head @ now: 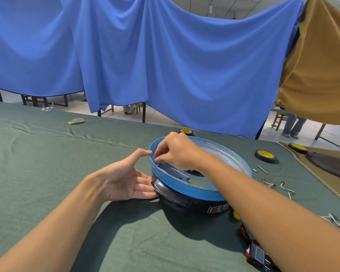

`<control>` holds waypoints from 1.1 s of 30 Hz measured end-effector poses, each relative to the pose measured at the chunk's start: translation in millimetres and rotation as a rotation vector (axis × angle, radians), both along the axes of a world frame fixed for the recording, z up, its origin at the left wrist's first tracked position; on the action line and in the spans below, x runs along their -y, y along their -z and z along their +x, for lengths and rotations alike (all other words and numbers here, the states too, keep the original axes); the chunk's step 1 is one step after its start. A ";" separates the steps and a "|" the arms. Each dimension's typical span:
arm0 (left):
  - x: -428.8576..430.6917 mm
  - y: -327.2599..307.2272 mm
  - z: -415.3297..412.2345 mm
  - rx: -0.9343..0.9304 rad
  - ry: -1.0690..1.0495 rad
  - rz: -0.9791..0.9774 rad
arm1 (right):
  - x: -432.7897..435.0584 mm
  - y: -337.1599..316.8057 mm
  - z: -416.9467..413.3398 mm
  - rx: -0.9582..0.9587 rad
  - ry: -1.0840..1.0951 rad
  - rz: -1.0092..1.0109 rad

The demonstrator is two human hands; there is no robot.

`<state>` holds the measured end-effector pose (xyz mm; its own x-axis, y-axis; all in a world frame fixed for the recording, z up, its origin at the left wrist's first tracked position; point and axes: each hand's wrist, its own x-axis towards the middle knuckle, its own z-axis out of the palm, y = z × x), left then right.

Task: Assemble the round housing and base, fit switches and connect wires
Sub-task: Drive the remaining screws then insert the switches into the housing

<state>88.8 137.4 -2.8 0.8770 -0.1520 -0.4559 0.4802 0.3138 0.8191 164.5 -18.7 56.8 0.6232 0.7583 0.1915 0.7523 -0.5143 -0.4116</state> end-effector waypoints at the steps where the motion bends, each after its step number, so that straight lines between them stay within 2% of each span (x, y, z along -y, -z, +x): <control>1: -0.3 -2.6 -1.9 -0.019 0.015 0.066 | 1.7 -0.5 -1.0 -0.011 -0.011 0.006; 7: 13.4 -16.1 -4.0 -0.101 0.031 0.421 | 8.7 0.5 -6.2 -0.043 -0.050 -0.015; 13: 18.2 -24.9 -4.4 -0.061 0.054 0.702 | 10.1 3.4 -11.9 -0.032 -0.061 -0.014; 21: 17.3 -18.3 -9.5 0.021 -0.084 0.897 | 11.4 5.1 -14.5 -0.046 -0.077 -0.060; 23: 17.0 -12.0 -5.5 0.098 -0.180 0.964 | 11.6 6.5 -14.6 -0.048 -0.073 -0.060; 25: 19.4 -0.5 -1.0 0.267 -0.344 1.029 | 11.7 5.8 -14.0 -0.035 -0.067 -0.062; 28: 25.7 20.8 2.1 0.519 -0.638 0.987 | 11.6 4.5 -12.8 -0.021 -0.065 -0.058; 30: 26.3 29.5 4.4 0.559 -0.734 0.947 | 10.9 4.0 -12.7 -0.033 -0.074 -0.057; 33: 23.3 33.8 6.3 0.590 -0.724 0.940 | 10.5 2.5 -13.4 -0.082 -0.088 -0.051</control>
<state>95.2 114.1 -36.5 0.7271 0.5934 0.3453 -0.0546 -0.4514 0.8906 151.1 -29.2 54.3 0.5658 0.8180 0.1031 0.7605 -0.4696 -0.4484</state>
